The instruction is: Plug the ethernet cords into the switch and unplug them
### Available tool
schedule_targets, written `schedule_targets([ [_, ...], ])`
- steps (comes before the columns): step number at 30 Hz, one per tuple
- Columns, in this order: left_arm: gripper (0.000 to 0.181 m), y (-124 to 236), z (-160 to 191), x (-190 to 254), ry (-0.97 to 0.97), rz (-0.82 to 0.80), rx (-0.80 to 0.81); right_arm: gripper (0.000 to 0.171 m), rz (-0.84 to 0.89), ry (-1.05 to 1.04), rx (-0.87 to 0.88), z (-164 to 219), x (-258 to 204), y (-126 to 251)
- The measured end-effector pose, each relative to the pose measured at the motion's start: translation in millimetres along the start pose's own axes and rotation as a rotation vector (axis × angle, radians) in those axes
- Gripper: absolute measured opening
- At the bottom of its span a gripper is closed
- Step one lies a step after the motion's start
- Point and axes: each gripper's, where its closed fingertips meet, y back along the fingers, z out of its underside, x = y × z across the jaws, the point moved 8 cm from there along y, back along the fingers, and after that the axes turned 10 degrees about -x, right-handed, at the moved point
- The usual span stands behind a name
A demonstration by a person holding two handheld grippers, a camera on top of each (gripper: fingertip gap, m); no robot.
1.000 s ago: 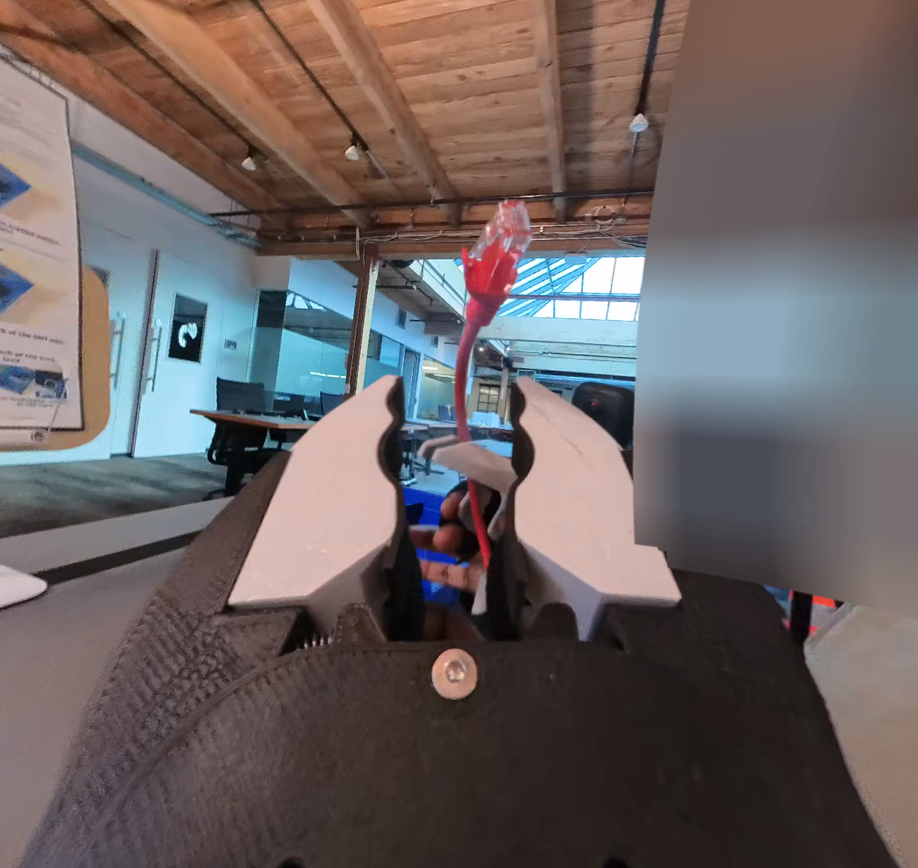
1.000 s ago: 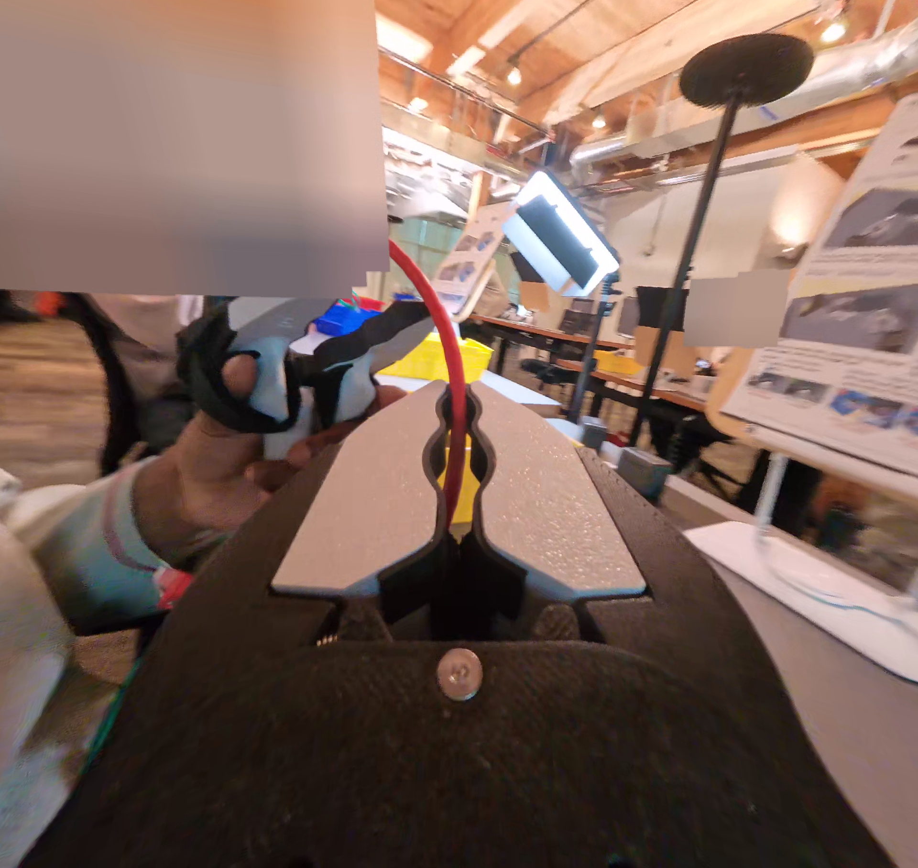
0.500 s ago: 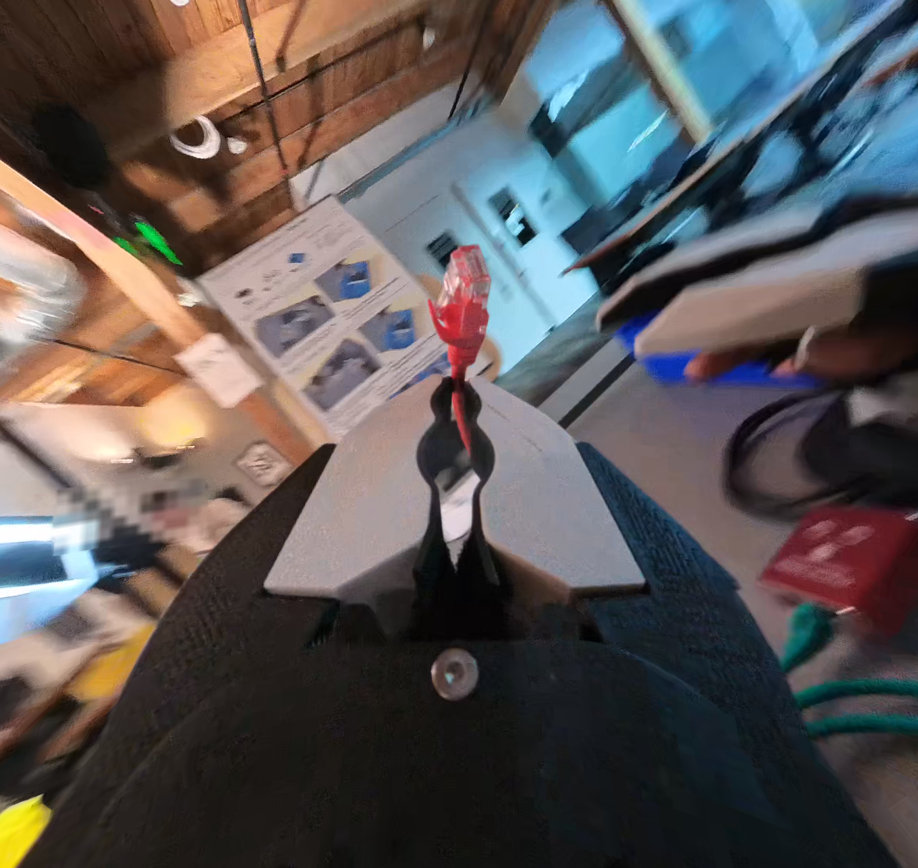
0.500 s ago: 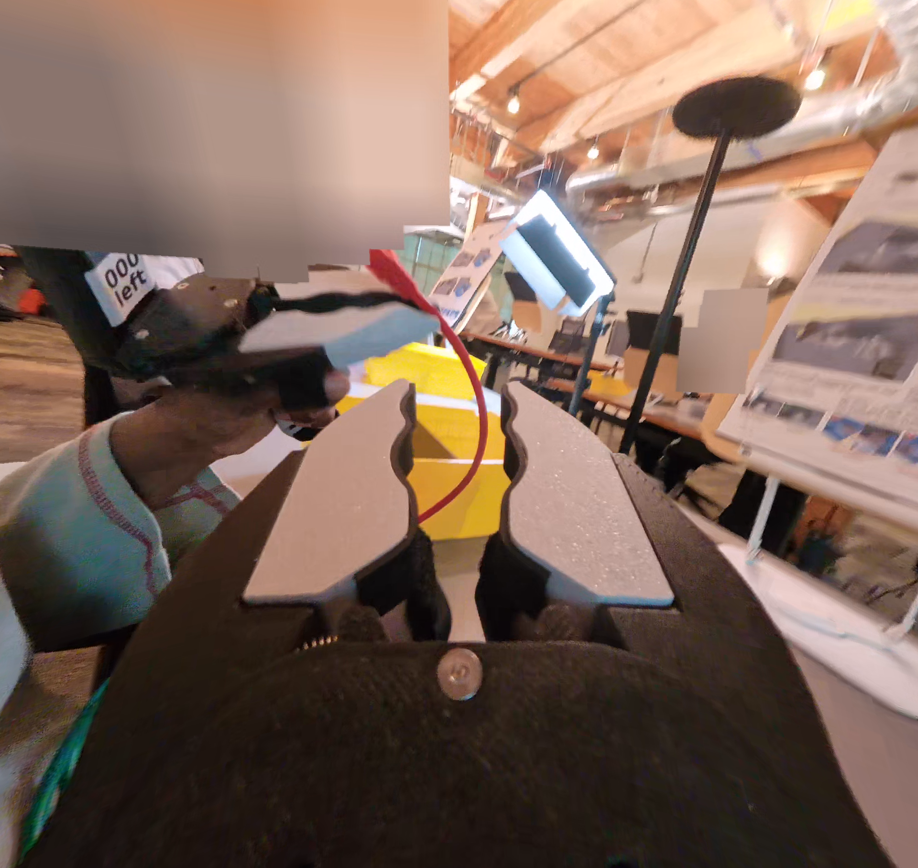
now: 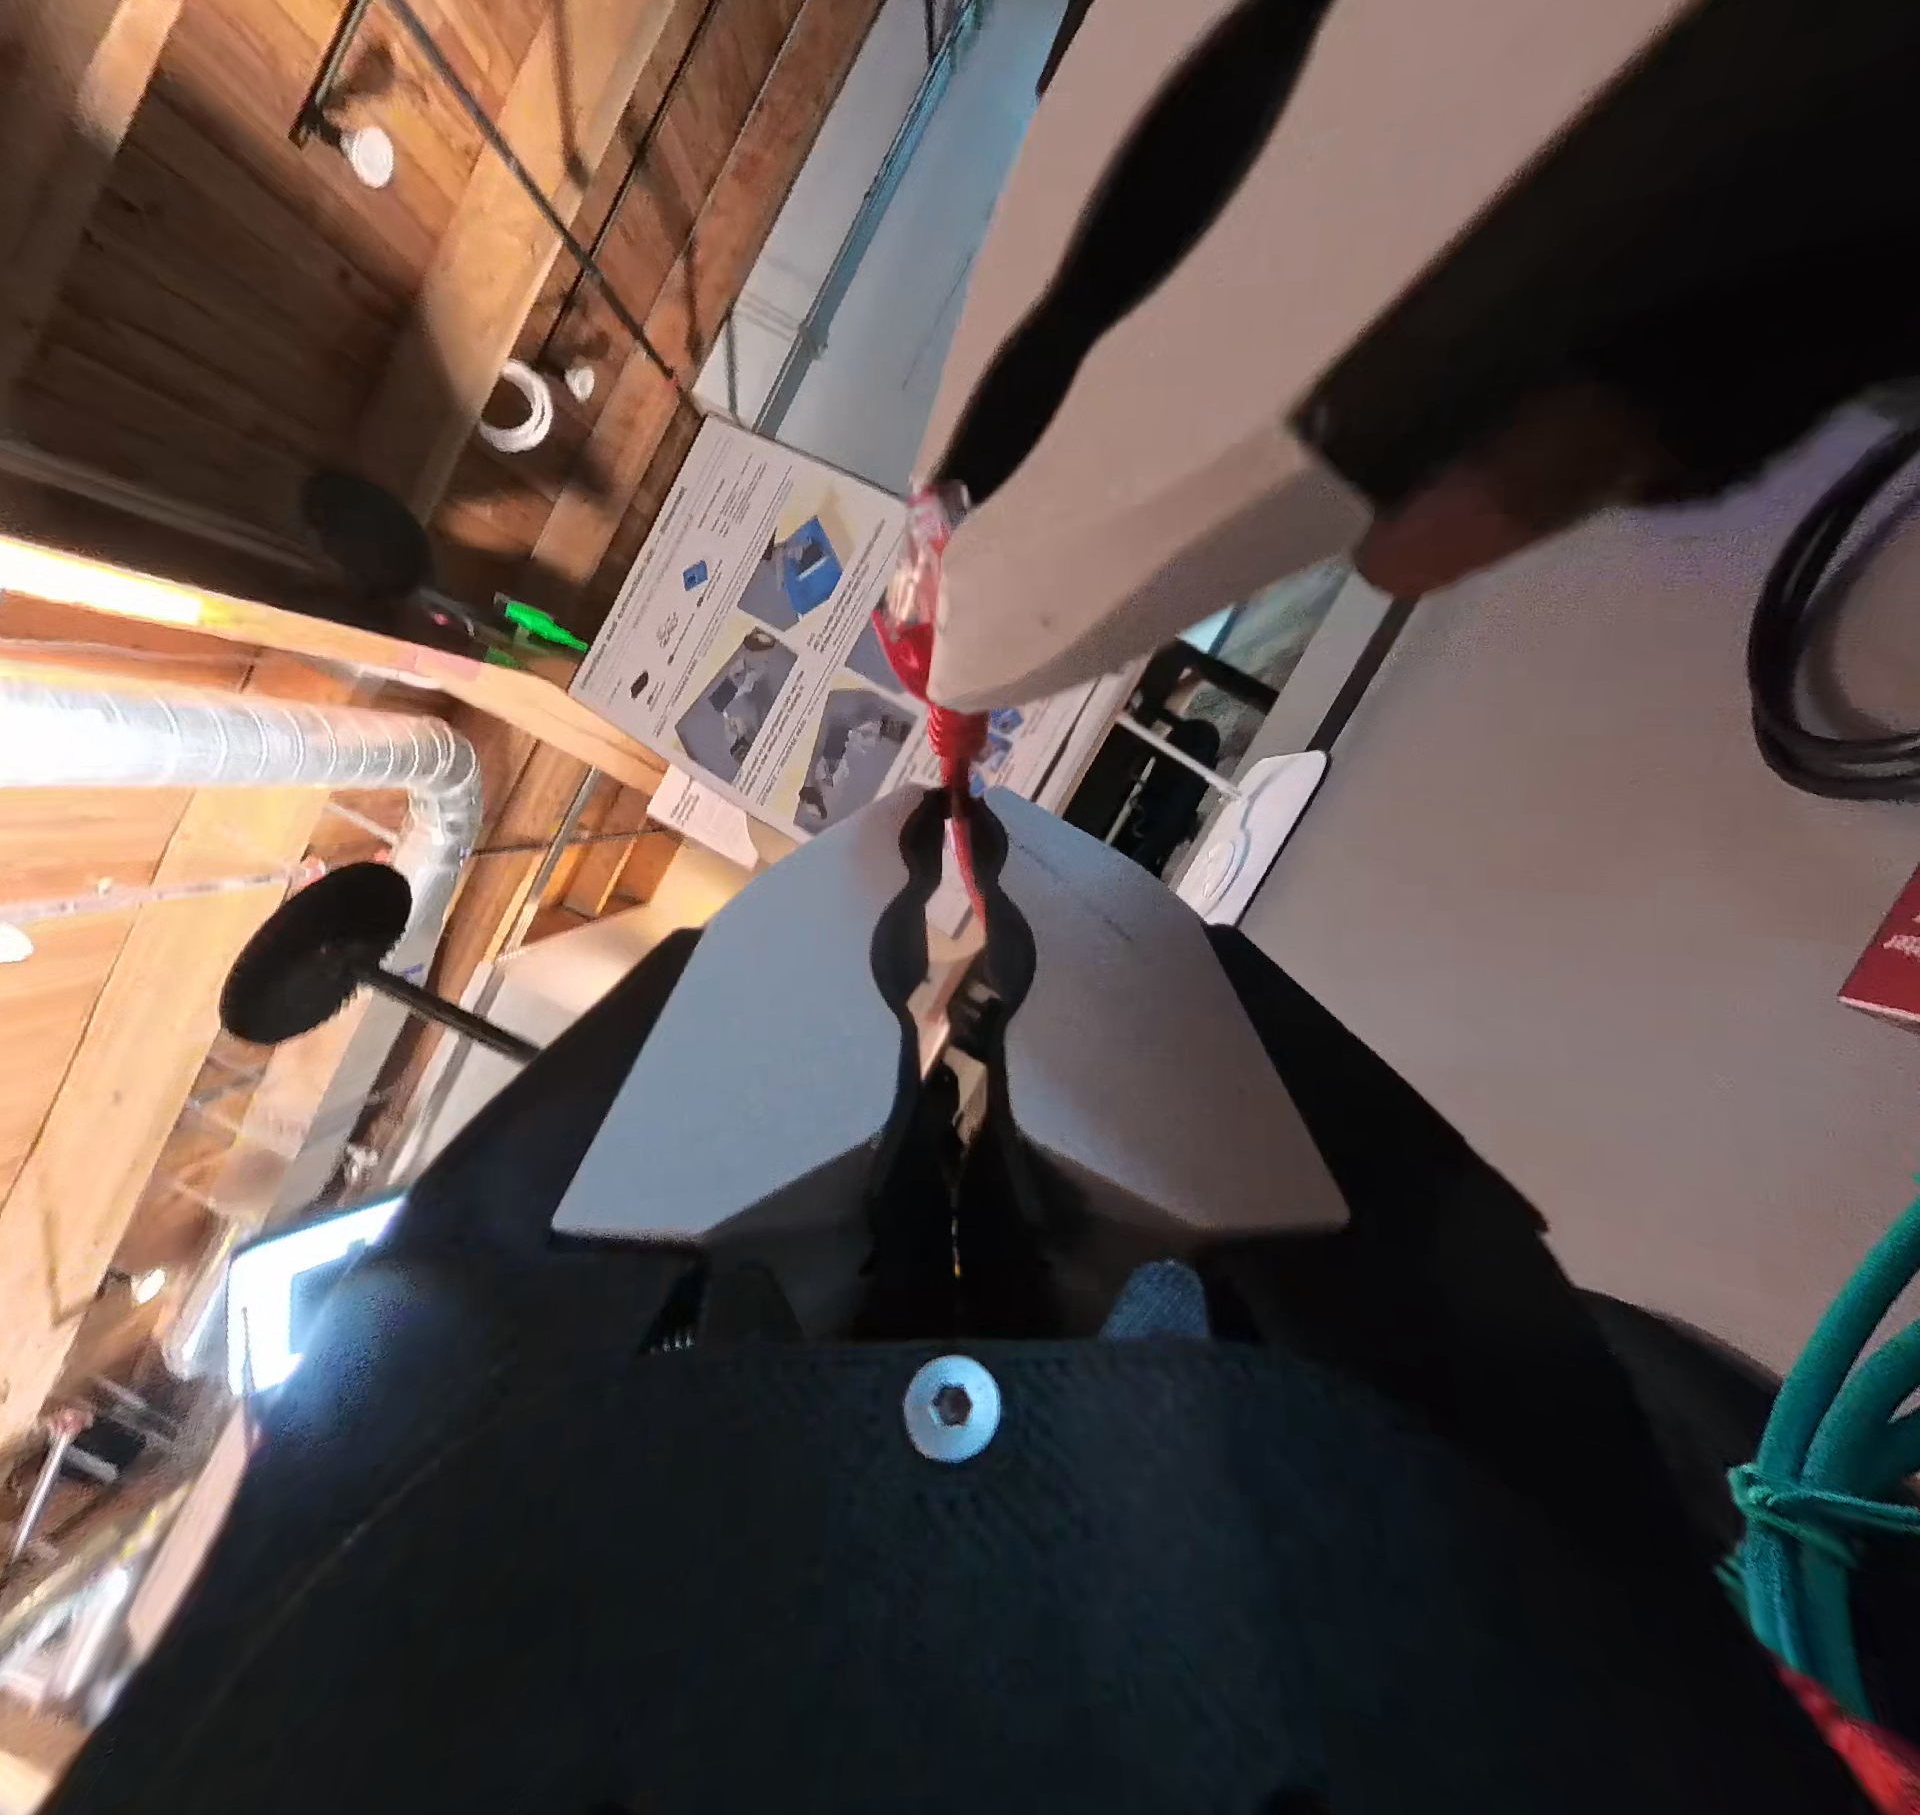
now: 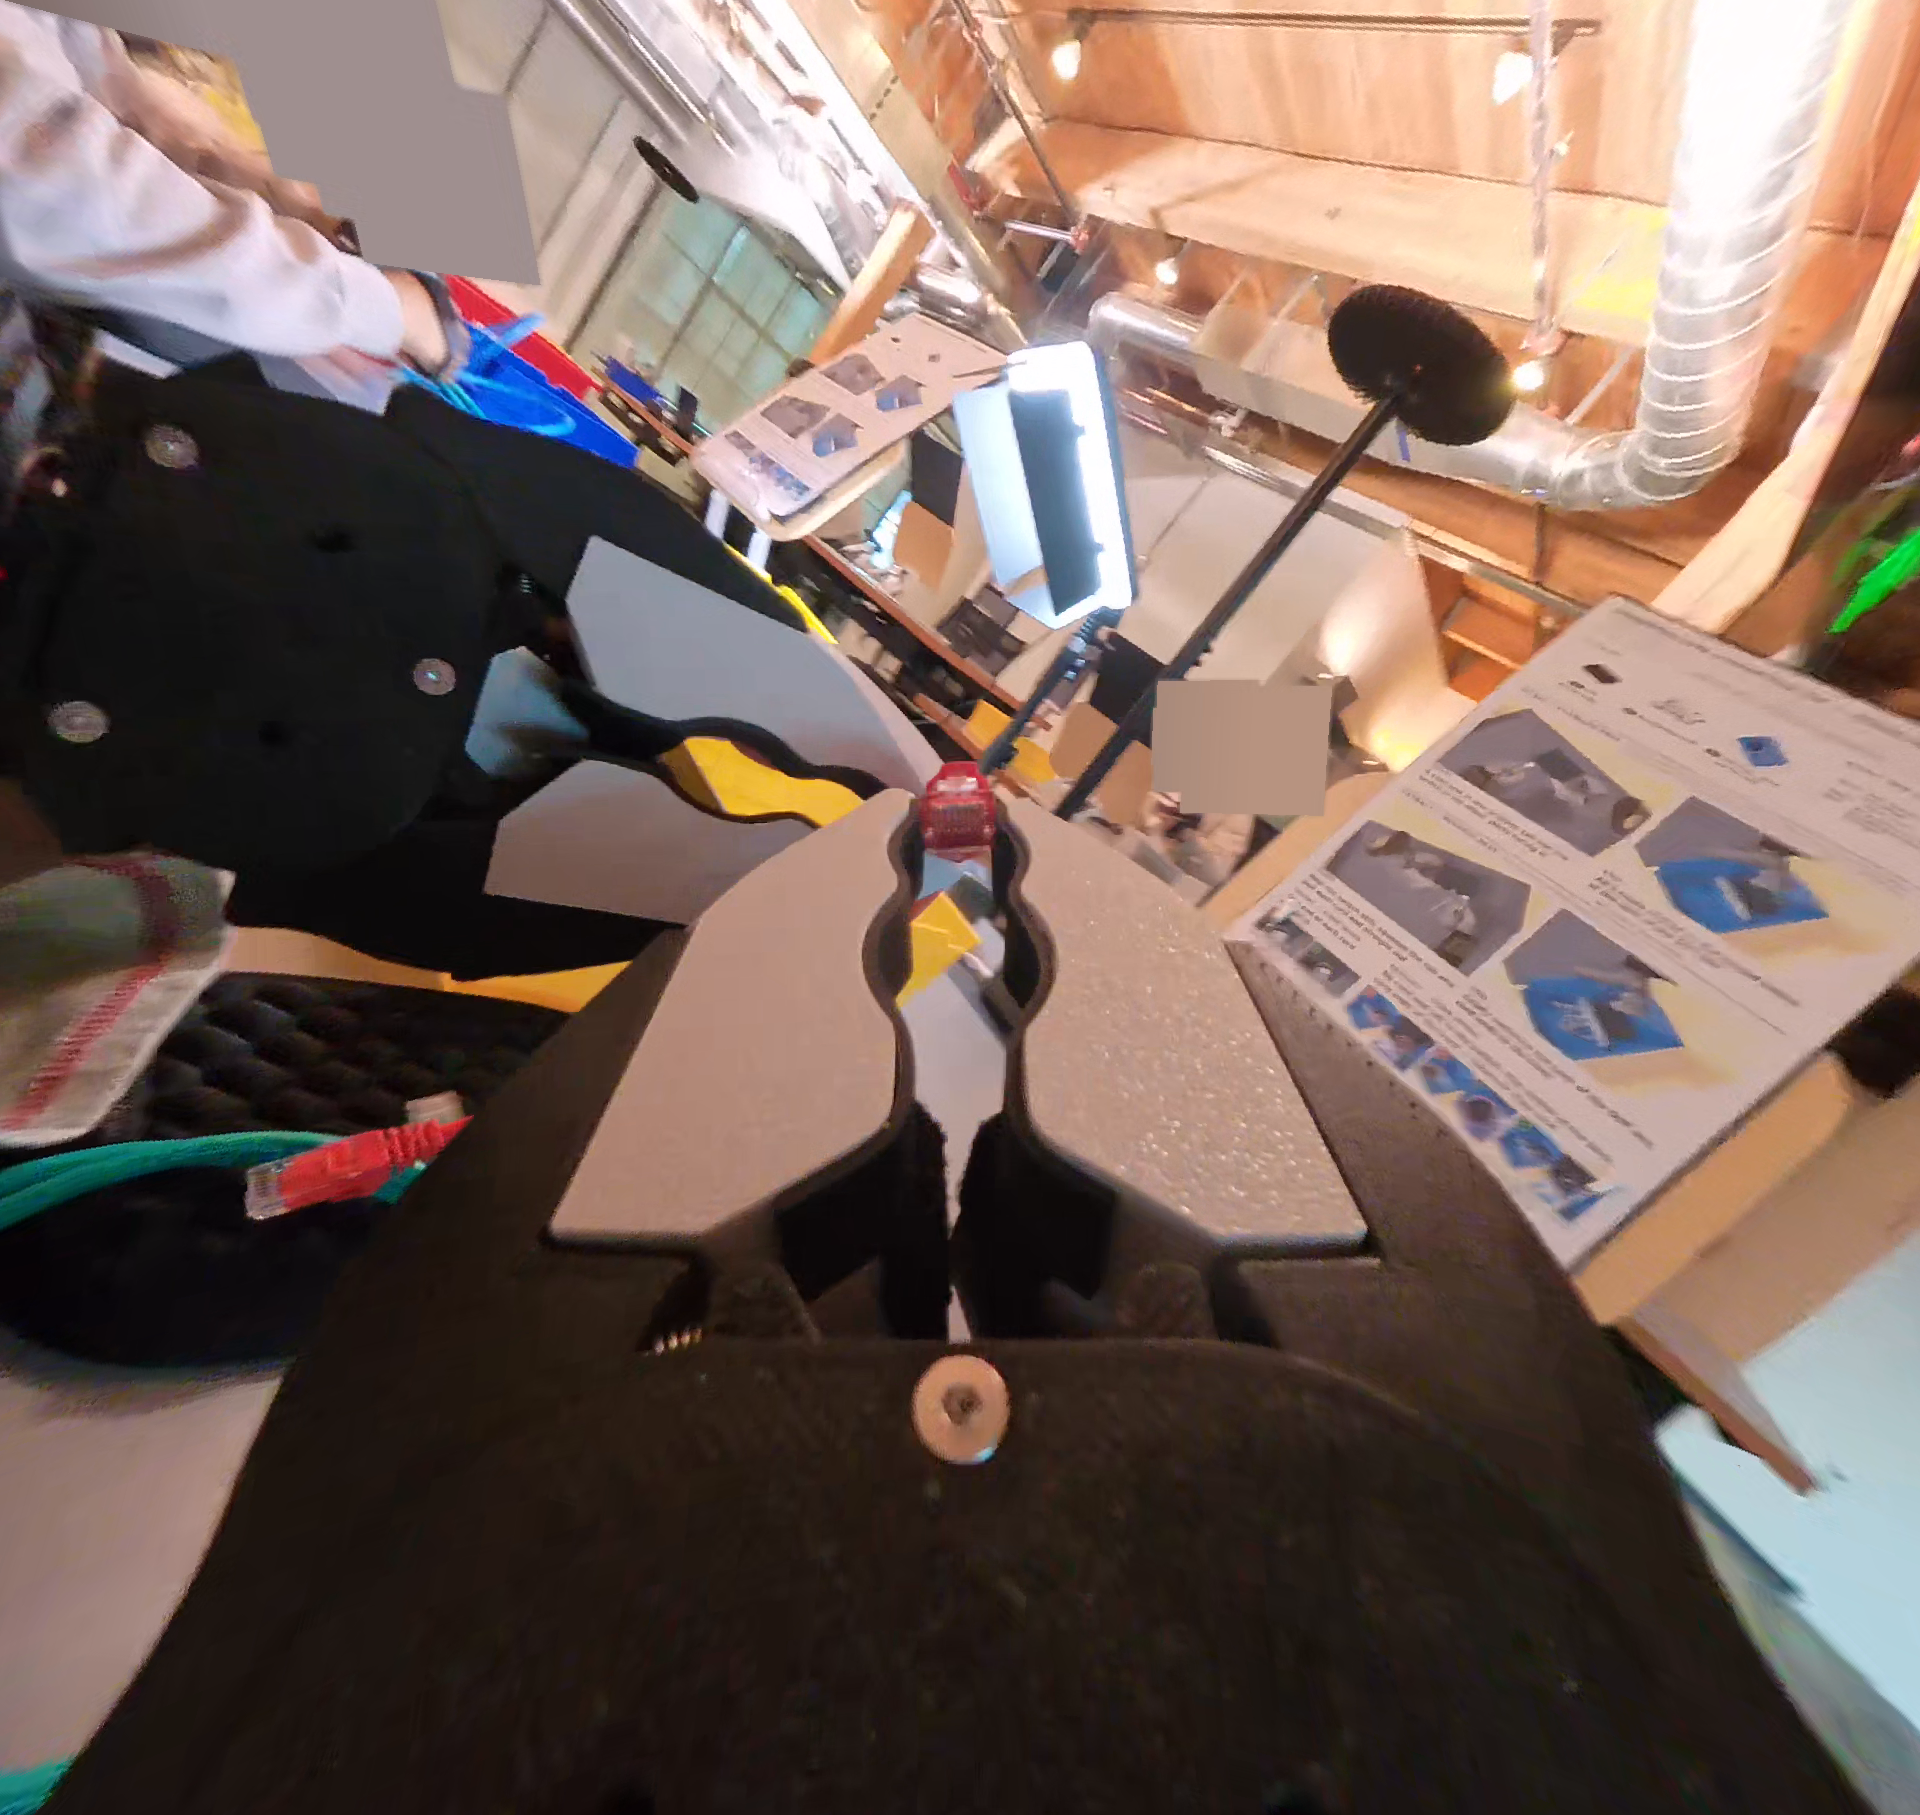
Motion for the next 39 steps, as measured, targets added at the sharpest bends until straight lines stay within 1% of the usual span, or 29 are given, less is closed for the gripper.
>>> schedule_targets([
  [2,0.004,5,2,-3,0.001,0.072,0.089,0.013,-0.103,-0.085,0.063,5,8,7],
  [3,0.008,9,3,-7,0.039,0.135,0.156,0.013,-0.174,-0.136,0.109,8,12,11],
  [4,0.018,12,5,-14,0.112,0.213,0.211,0.013,-0.250,-0.194,0.155,13,16,14],
  [7,0.032,25,10,-34,0.384,0.597,0.364,0.012,-0.475,-0.340,0.288,27,23,21],
  [9,0.040,35,6,-41,0.546,0.883,0.527,0.013,-0.568,-0.385,0.386,32,22,22],
  [10,0.039,37,4,-44,0.605,0.964,0.578,0.012,-0.597,-0.395,0.414,34,19,21],
  [11,0.036,35,2,-45,0.630,0.987,0.575,0.012,-0.624,-0.396,0.428,35,16,19],
  [12,0.036,32,1,-43,0.611,0.989,0.540,0.012,-0.649,-0.388,0.437,34,12,18],
  [15,0.032,25,1,-30,0.474,1.026,0.446,0.012,-0.688,-0.369,0.447,32,3,15],
  [17,0.029,25,0,-22,0.432,1.070,0.431,0.012,-0.700,-0.371,0.459,31,1,13],
  [20,0.017,26,-1,-21,0.500,1.056,0.482,0.012,-0.712,-0.381,0.471,32,1,13],
  [23,0.012,29,0,-19,0.539,1.055,0.504,0.012,-0.721,-0.386,0.480,34,-1,14],
  [32,0.017,31,3,-16,0.538,1.064,0.498,0.012,-0.729,-0.387,0.498,36,-5,14],
  [34,0.022,29,5,-14,0.523,1.069,0.465,0.012,-0.728,-0.390,0.504,36,-5,14],
  [35,0.029,29,5,-13,0.512,1.071,0.456,0.012,-0.728,-0.389,0.504,36,-4,14],
  [36,0.032,30,5,-13,0.509,1.072,0.457,0.012,-0.727,-0.391,0.504,37,-4,14],
  [39,0.032,30,4,-12,0.510,1.073,0.452,0.012,-0.723,-0.405,0.518,38,-4,15],
])
